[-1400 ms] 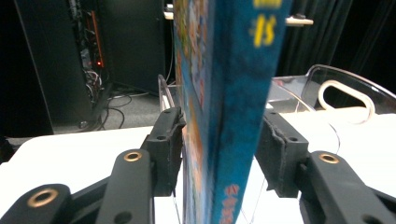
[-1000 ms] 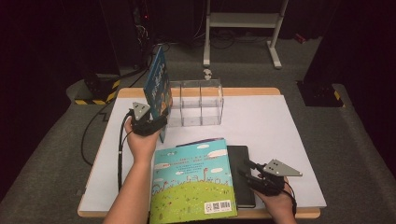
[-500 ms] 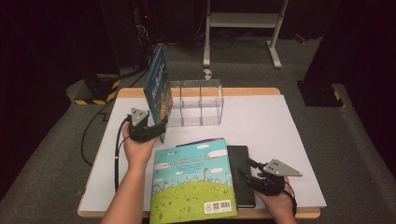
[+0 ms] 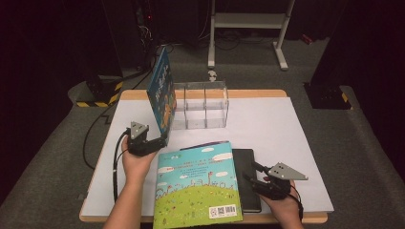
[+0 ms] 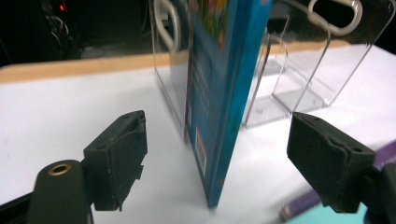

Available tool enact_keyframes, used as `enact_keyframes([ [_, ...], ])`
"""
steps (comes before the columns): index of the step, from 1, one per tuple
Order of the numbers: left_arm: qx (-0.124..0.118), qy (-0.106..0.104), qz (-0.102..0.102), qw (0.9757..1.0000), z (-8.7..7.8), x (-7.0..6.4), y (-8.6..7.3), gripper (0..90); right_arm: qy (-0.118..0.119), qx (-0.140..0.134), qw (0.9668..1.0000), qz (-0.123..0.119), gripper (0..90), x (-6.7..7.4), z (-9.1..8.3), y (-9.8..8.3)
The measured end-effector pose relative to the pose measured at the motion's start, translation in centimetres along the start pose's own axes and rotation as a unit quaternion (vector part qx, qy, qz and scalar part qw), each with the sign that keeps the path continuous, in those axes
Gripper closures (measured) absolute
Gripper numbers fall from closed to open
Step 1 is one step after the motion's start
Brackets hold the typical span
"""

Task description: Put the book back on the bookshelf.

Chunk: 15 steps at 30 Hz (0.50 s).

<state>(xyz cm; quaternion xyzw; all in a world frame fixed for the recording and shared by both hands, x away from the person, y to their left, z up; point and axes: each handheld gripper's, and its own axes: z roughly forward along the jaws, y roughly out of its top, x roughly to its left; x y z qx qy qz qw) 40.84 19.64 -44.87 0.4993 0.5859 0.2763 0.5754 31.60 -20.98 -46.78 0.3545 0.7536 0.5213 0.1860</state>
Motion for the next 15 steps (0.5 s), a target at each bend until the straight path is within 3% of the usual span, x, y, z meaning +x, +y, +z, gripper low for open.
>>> enact_keyframes([
  [15, 0.068, -0.003, 0.013, 0.9976, -2.4, 0.9, -4.0, 21.9, -0.003, 0.007, 0.9999, -0.007, 46.2, 0.2, 0.2, 0.0],
])
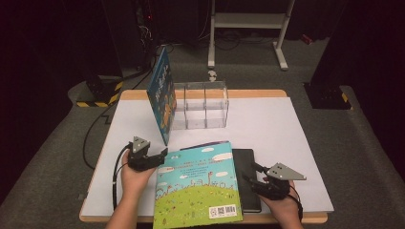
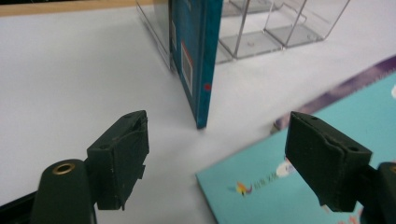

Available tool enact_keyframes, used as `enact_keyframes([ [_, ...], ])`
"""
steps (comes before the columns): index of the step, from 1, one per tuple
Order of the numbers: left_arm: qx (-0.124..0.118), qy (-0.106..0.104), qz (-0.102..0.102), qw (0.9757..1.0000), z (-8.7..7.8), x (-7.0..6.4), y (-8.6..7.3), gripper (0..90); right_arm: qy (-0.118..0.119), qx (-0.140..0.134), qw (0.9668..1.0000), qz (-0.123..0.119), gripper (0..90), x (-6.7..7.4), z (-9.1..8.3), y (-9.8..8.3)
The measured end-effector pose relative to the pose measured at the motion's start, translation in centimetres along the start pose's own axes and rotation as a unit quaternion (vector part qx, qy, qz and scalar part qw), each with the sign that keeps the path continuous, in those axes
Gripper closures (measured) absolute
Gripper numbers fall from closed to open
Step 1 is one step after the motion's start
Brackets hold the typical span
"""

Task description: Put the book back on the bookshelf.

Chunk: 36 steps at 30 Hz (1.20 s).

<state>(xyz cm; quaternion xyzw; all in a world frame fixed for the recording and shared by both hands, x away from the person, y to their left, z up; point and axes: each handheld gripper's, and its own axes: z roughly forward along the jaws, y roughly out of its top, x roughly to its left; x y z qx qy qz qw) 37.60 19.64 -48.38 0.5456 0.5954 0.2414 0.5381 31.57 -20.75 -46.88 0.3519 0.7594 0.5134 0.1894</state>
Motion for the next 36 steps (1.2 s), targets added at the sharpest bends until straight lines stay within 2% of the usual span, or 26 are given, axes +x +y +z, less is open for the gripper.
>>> enact_keyframes([
  [8, 0.037, 0.001, -0.001, 0.9993, -1.3, 0.0, -2.3, 21.9, 0.0, 0.0, 1.0, -0.004, 45.7, 0.2, 0.1, 0.1],
  [10, 0.045, -0.005, -0.01, 0.9989, -1.8, -0.1, -2.8, 21.8, -0.001, 0.001, 1.0, -0.005, 45.6, 0.2, 0.1, 0.1],
  [17, 0.063, -0.029, -0.022, 0.9973, -3.4, -0.9, -4.3, 20.9, 0.0, -0.004, 1.0, -0.008, 45.0, 0.5, 0.0, 0.5],
  [21, 0.061, -0.036, -0.031, 0.997, -4.3, -0.9, -5.0, 19.4, 0.004, -0.005, 0.9999, -0.01, 44.0, 1.0, 0.1, 0.8],
  [24, 0.056, -0.039, -0.05, 0.9964, -4.9, -0.8, -5.4, 19.0, 0.005, 0.001, 0.9999, -0.016, 42.1, 1.4, 0.4, 1.0],
  [27, 0.063, -0.044, -0.046, 0.996, -5.6, -0.7, -5.6, 18.3, 0.009, 0.01, 0.9997, -0.02, 41.0, 1.8, 0.9, 1.1],
  [29, 0.066, -0.053, -0.056, 0.9948, -6.0, -0.7, -5.8, 18.3, 0.01, 0.014, 0.9996, -0.023, 40.7, 2.2, 1.2, 1.1],
  [33, 0.076, -0.06, -0.059, 0.9935, -6.3, -0.8, -5.9, 18.1, 0.009, 0.022, 0.9993, -0.03, 40.4, 2.6, 1.7, 1.1],
  [36, 0.081, -0.073, -0.064, 0.9919, -6.3, -1.1, -6.0, 20.3, 0.011, 0.023, 0.9992, -0.029, 39.7, 2.8, 1.9, 1.0],
])
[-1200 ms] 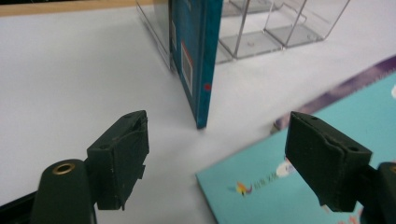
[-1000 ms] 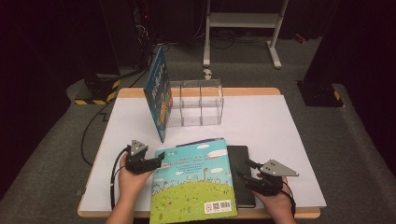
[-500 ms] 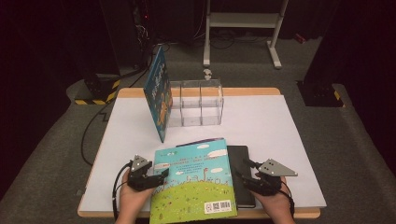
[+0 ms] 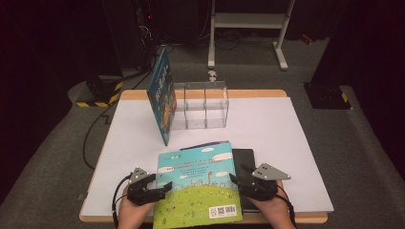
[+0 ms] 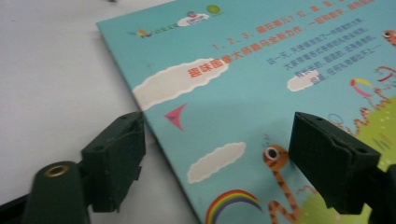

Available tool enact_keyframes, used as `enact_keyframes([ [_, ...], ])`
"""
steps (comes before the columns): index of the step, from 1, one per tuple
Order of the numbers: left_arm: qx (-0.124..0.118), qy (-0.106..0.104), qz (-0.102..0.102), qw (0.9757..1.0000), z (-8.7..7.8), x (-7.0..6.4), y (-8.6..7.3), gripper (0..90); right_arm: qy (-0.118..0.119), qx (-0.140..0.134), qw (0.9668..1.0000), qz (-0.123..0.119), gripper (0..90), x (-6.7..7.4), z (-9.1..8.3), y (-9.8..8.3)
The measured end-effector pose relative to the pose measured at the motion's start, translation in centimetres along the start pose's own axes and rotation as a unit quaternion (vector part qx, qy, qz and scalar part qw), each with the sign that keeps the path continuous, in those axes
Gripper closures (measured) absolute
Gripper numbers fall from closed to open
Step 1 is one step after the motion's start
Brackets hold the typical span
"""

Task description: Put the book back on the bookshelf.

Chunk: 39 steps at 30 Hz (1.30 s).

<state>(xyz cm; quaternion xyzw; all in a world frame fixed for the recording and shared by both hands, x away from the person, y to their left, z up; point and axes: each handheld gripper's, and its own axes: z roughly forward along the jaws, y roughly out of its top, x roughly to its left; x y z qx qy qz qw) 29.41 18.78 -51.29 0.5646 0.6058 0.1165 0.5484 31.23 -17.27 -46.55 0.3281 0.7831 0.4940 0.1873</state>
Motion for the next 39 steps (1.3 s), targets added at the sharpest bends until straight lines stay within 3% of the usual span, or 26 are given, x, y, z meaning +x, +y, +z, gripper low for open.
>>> enact_keyframes([
  [5, -0.004, 0.002, -0.001, 1.0, 0.1, -0.1, 0.0, 19.7, -0.007, 0.014, 0.9998, -0.012, 40.4, 0.2, 0.3, -0.2],
  [12, 0.003, 0.001, 0.001, 1.0, 0.1, -0.1, 0.1, 19.8, 0.002, 0.016, 0.9999, 0.004, 40.7, 0.0, 0.4, -0.4],
  [27, 0.01, -0.014, 0.004, 0.9998, 1.0, -0.6, 0.2, 20.9, 0.0, 0.006, 0.9998, 0.019, 41.1, -0.7, -0.3, -0.8],
  [39, 0.018, -0.024, 0.008, 0.9995, 1.8, -1.5, 0.2, 21.1, -0.016, -0.004, 0.9996, 0.023, 41.1, -1.2, -1.3, -1.0],
])
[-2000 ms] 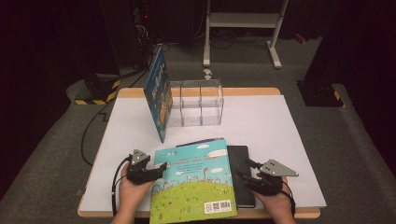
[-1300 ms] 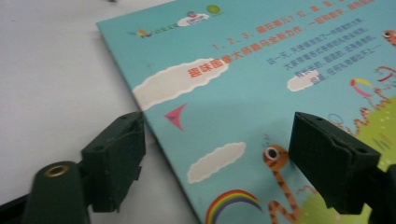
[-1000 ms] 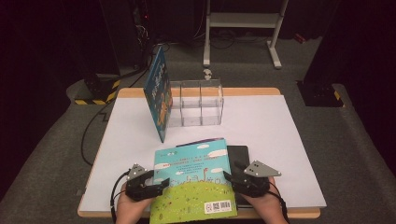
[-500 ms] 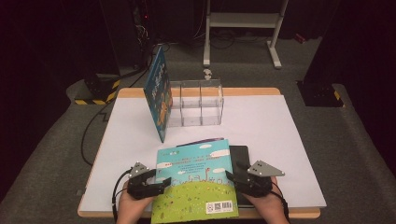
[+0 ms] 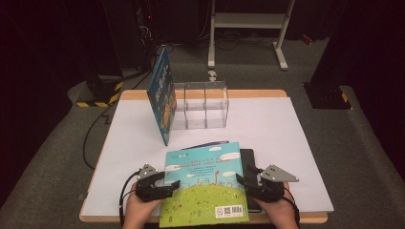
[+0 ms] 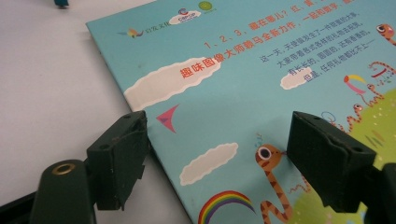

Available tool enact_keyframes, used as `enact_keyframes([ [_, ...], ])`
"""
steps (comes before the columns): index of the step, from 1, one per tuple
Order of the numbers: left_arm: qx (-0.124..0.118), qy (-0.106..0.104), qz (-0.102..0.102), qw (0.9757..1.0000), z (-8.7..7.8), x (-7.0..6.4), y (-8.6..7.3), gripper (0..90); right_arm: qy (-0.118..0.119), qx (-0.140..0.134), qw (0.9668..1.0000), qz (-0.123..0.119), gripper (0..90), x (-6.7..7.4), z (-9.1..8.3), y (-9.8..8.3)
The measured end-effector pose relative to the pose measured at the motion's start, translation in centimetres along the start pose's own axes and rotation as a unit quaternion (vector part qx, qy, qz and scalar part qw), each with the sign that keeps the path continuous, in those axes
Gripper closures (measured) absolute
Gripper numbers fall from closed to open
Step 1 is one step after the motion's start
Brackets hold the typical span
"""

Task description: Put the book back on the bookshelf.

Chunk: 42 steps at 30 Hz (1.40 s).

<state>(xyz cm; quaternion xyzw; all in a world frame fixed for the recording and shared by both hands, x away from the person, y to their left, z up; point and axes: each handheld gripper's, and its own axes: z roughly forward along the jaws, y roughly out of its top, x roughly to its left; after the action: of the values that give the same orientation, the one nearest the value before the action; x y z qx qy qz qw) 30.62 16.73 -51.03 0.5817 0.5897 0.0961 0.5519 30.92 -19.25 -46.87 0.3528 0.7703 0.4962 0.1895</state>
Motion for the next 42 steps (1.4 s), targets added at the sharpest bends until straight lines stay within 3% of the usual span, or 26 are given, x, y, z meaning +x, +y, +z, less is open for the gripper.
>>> enact_keyframes([
  [4, 0.005, -0.007, 0.008, 0.9999, 0.4, -0.3, 0.0, 21.2, -0.009, -0.004, 0.9999, 0.002, 41.1, -0.2, -0.4, 0.0],
  [11, -0.011, -0.017, 0.013, 0.9997, 1.0, -1.2, 0.3, 23.5, -0.023, -0.005, 0.9997, 0.004, 41.5, -0.7, -0.8, -0.2],
  [18, -0.014, -0.022, 0.031, 0.9992, 1.5, -1.9, 0.5, 24.0, -0.033, -0.004, 0.9994, 0.008, 41.5, -1.2, -1.1, -0.4],
  [24, -0.022, -0.031, 0.044, 0.9983, 2.0, -3.0, 0.5, 24.4, -0.038, -0.009, 0.999, 0.024, 41.5, -2.2, -1.4, -0.8],
  [29, -0.038, -0.037, 0.072, 0.996, 1.7, -3.5, 0.9, 28.8, -0.045, 0.003, 0.9984, 0.033, 41.7, -3.0, -1.3, -1.3],
  [32, -0.042, -0.048, 0.06, 0.9962, 1.2, -3.3, 1.1, 31.5, -0.045, 0.011, 0.9983, 0.034, 41.8, -3.1, -1.0, -1.6],
  [37, -0.043, -0.051, 0.039, 0.997, 0.8, -3.0, 0.7, 25.6, -0.048, 0.008, 0.9981, 0.038, 41.6, -3.0, -1.1, -1.7],
  [42, -0.024, -0.071, 0.025, 0.9969, 0.1, -2.8, 0.0, 23.3, -0.046, 0.01, 0.9978, 0.046, 41.0, -2.9, -1.4, -1.8],
])
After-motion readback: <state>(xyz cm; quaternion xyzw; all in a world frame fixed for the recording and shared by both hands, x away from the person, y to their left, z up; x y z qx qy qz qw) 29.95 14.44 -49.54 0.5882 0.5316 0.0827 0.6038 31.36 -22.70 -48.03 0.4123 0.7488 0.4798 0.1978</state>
